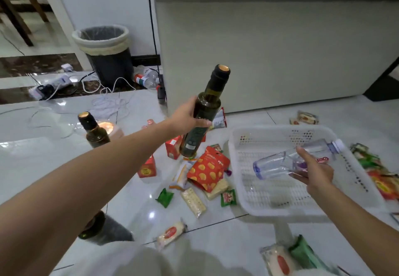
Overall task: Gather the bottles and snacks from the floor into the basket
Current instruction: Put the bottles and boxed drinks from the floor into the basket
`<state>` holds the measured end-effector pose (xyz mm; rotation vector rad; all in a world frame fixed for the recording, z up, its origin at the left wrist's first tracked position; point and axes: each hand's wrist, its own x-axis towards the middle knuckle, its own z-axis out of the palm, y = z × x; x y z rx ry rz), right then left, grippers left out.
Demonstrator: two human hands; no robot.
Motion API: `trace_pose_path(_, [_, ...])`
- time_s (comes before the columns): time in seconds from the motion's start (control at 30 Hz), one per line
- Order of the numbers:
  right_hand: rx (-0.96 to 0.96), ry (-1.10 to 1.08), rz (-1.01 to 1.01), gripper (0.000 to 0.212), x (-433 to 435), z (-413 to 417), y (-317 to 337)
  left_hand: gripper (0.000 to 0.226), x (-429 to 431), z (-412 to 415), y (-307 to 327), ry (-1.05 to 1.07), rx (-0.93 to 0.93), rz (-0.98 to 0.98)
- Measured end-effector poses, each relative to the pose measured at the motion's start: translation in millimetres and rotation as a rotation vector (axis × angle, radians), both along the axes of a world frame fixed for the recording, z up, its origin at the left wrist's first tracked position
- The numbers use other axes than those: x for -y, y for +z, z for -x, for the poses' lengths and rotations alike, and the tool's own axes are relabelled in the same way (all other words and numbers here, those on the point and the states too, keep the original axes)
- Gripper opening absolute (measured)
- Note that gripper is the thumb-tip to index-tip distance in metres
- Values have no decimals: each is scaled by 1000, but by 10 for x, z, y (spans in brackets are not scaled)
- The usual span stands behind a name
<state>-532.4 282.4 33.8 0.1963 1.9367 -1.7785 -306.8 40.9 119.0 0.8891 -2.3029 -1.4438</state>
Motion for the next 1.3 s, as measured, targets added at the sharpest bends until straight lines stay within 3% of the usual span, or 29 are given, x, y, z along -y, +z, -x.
trace_pose_path(0.27, [160, -84, -40, 33, -330, 519, -291, 67, -570, 1283, -104, -95, 61, 19])
trace_pose_path(0.47, [354, -143, -39, 48, -458, 538, -463, 76, -901, 1903, -416, -261, 201, 108])
trace_pose_path(0.67, [475, -49, -36, 62, -451, 727, -730, 80, -999, 2491, -959, -430, 377, 229])
trace_pose_path(0.77, [551, -37, -57, 65, -485, 818, -849, 89, -1058, 2659, -1233, -462, 477, 281])
trace_pose_path(0.97, [661, -74, -57, 40, -596, 887, -1135, 95, -1172, 2747, -1753, -555, 672, 348])
trace_pose_path(1.1, [598, -1, -111, 51, -631, 871, -1476, 98, -1232, 2816, -1954, -602, 745, 385])
trace_pose_path(1.3, [621, 52, -237, 45, -553, 895, -1391, 94, -1405, 2772, -2188, -719, 805, 508])
